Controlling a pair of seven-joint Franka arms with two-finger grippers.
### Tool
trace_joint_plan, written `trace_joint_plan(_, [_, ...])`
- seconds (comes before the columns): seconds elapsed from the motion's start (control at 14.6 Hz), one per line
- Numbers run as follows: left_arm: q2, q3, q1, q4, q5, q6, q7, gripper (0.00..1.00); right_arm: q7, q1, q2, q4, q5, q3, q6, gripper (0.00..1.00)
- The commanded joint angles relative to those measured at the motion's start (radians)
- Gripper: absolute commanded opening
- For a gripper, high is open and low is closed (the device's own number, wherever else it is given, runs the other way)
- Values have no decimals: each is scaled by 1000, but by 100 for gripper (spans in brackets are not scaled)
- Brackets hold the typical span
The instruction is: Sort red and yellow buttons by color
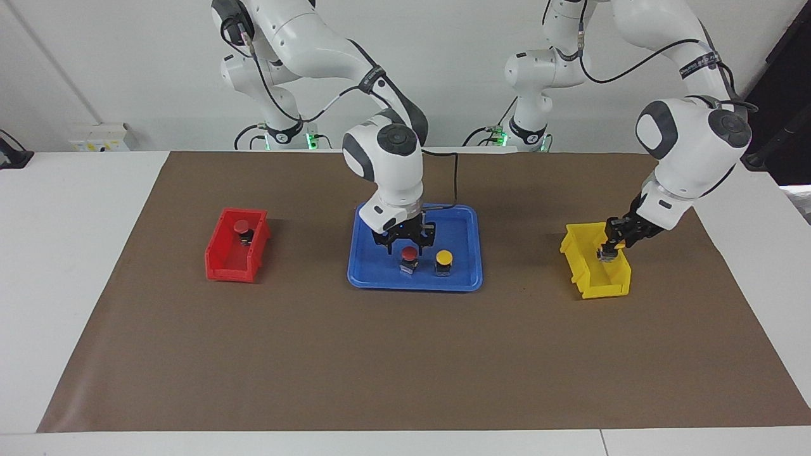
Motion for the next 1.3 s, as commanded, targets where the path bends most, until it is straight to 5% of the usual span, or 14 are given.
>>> trace_joint_plan(0.0, [-33, -7, 7, -77, 21, 48, 11, 2, 24, -3, -2, -18, -26, 1, 33, 75])
trace_joint_plan(0.41, [-52, -7, -4, -143, 21, 78, 13, 2, 23, 0, -2, -53, -28, 1, 83, 67])
trace_joint_plan(0.55, [-68, -7, -6, -176, 21, 81, 16, 2, 21, -1, -2, -53, -29, 1, 77, 49])
trace_joint_plan(0.68, [-88, -7, -4, -230, 21, 126, 26, 2, 21, -1, -2, -35, -28, 3, 65, 19])
trace_joint_plan(1.03, [-92, -7, 3, -250, 21, 165, 46, 2, -12, -55, -15, 108, -25, 0, -112, 8])
trace_joint_plan(1.16, [-92, -7, 3, -247, 21, 165, 46, 20, -132, -140, -98, 123, -2, 1, -243, 8])
trace_joint_plan(1.23, [-92, -7, 3, -247, 22, 167, 46, 41, -213, -200, -148, 108, 12, 1, -306, 8])
